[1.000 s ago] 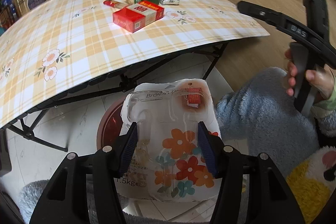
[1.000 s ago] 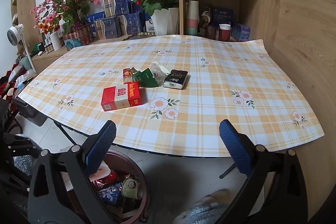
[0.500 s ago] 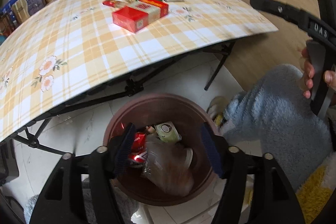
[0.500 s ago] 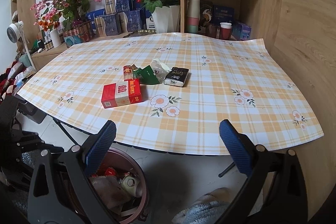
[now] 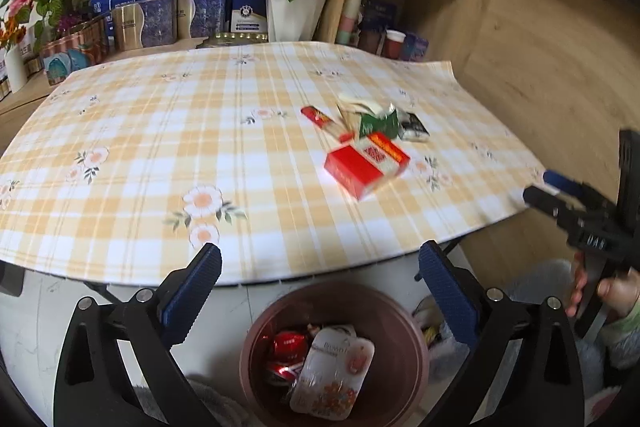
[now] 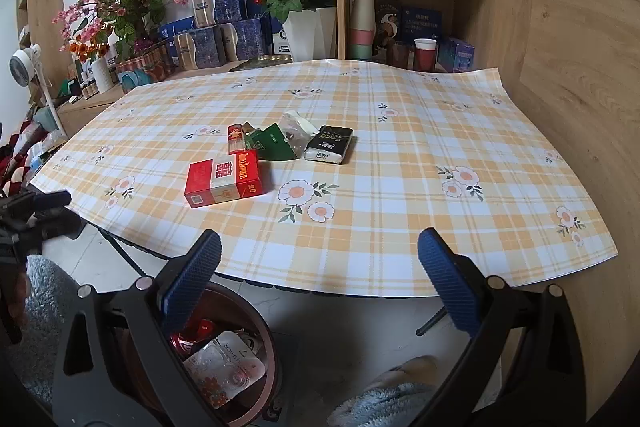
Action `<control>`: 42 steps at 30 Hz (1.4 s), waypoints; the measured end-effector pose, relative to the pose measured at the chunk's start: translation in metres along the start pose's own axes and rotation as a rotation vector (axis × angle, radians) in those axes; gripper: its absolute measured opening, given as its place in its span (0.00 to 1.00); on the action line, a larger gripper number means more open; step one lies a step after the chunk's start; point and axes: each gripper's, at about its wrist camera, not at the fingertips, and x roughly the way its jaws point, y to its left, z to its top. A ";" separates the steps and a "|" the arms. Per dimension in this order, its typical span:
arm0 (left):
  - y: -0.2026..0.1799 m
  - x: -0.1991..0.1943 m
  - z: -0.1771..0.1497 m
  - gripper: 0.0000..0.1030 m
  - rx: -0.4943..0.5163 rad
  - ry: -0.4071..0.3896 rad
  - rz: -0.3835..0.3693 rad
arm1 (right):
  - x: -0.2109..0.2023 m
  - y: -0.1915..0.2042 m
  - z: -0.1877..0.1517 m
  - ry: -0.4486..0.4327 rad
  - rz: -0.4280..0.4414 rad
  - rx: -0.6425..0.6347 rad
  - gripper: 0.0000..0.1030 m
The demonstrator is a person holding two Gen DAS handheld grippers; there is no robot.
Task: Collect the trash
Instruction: 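Grasp the red cigarette pack with the left tool while the right tool grasps the clear wrapper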
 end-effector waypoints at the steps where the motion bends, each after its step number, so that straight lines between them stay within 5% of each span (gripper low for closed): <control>1: 0.000 0.001 0.003 0.94 0.001 0.002 -0.003 | 0.001 -0.001 0.000 0.000 0.001 0.002 0.94; 12: -0.025 0.039 0.030 0.94 0.175 0.013 -0.060 | 0.022 -0.014 0.006 0.034 0.017 -0.008 0.94; 21: -0.050 0.106 0.064 0.94 0.431 0.098 -0.137 | 0.052 -0.045 0.019 0.059 0.013 0.089 0.94; 30: -0.066 0.166 0.085 0.93 0.563 0.194 -0.205 | 0.074 -0.064 0.026 0.081 0.021 0.133 0.94; 32: -0.066 0.174 0.085 0.87 0.575 0.208 -0.209 | 0.079 -0.066 0.029 0.083 0.029 0.139 0.94; 35: -0.061 0.182 0.083 0.62 0.553 0.247 -0.216 | 0.085 -0.064 0.034 0.084 0.045 0.135 0.94; 42: -0.047 0.168 0.076 0.57 0.437 0.227 -0.209 | 0.099 -0.041 0.057 0.045 0.097 0.030 0.94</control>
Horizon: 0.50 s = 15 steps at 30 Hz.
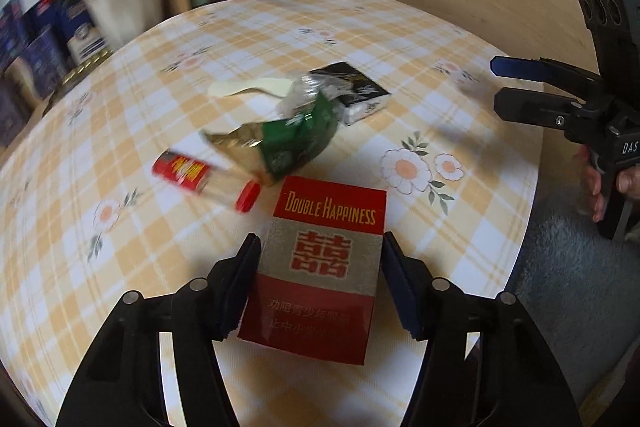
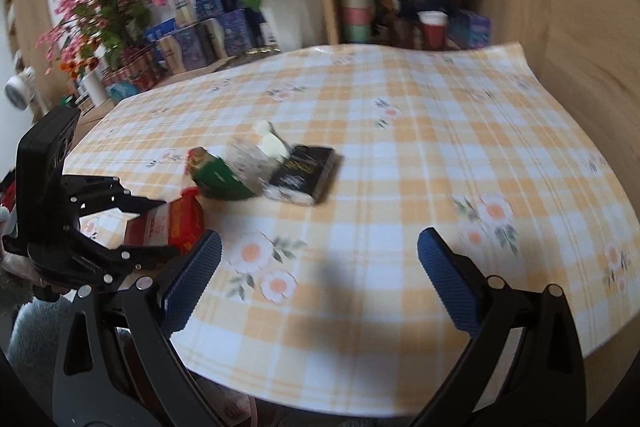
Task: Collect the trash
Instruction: 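Grasp the red cigarette pack with the left tool while the right tool grasps the clear wrapper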
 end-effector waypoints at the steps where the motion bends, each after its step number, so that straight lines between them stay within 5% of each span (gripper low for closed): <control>1: 0.002 -0.003 -0.002 0.57 -0.032 -0.009 0.001 | 0.003 0.002 0.004 -0.003 0.007 -0.008 0.92; 6: 0.016 -0.022 -0.014 0.56 -0.243 -0.068 -0.016 | 0.034 0.008 0.029 0.038 0.097 0.045 0.85; 15: 0.019 -0.054 -0.031 0.56 -0.350 -0.141 0.042 | 0.093 0.033 0.063 0.140 0.158 0.106 0.71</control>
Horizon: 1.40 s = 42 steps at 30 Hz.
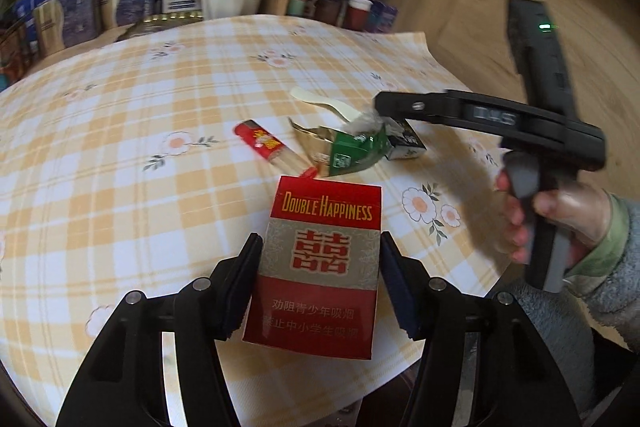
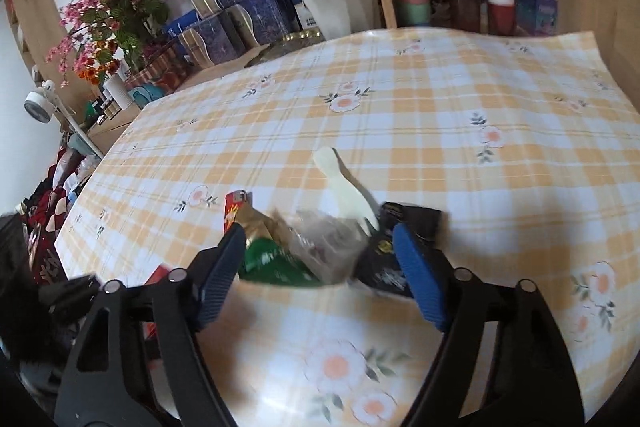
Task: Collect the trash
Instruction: 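Grasp the red cigarette pack with the left tool while the right tool grasps the clear wrapper, then carry the clear wrapper over the bin and open the right tool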
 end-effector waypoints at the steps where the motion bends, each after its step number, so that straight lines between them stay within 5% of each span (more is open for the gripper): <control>1: 0.002 -0.002 0.000 0.56 -0.004 -0.005 0.003 | 0.006 0.000 0.001 0.016 0.005 0.009 0.67; 5: 0.009 -0.013 -0.003 0.55 -0.013 -0.020 0.020 | 0.024 -0.004 0.002 0.080 -0.010 0.048 0.49; 7: 0.013 -0.017 -0.003 0.55 -0.021 -0.027 0.027 | 0.020 -0.008 0.001 0.065 0.027 0.088 0.30; 9: 0.017 -0.021 -0.004 0.55 -0.034 -0.037 0.027 | 0.011 -0.009 0.002 0.039 0.034 0.107 0.23; 24: 0.013 -0.054 -0.008 0.55 -0.051 -0.088 0.044 | -0.083 0.000 -0.012 -0.175 0.006 0.057 0.19; 42: -0.017 -0.115 -0.056 0.55 -0.041 -0.120 0.076 | -0.132 0.041 -0.112 -0.111 0.066 0.027 0.19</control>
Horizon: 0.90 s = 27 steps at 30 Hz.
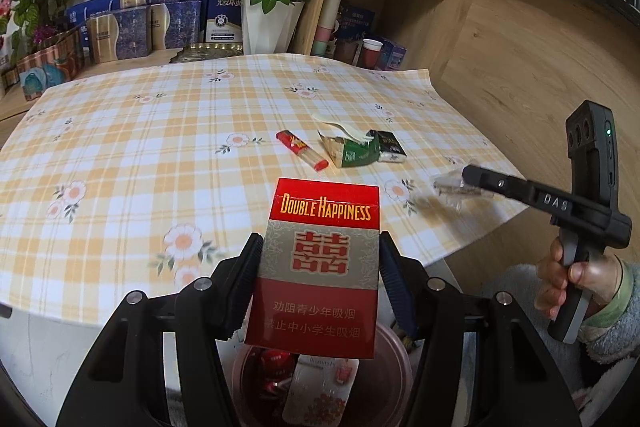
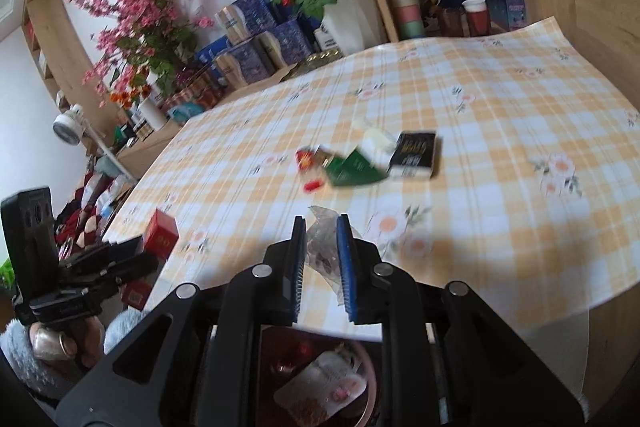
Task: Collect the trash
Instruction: 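Carry the clear wrapper over the bin and open the right tool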
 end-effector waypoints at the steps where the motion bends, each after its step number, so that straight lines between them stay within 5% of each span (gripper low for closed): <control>1: -0.001 -0.005 -0.004 0.55 0.000 0.000 0.005 | -0.001 0.003 -0.005 0.008 0.003 -0.006 0.19; 19: 0.002 -0.051 -0.040 0.55 -0.047 -0.024 0.028 | 0.058 0.052 -0.115 0.365 0.045 -0.142 0.19; 27: 0.003 -0.046 -0.047 0.55 -0.049 -0.007 0.028 | 0.065 0.050 -0.125 0.398 0.022 -0.145 0.23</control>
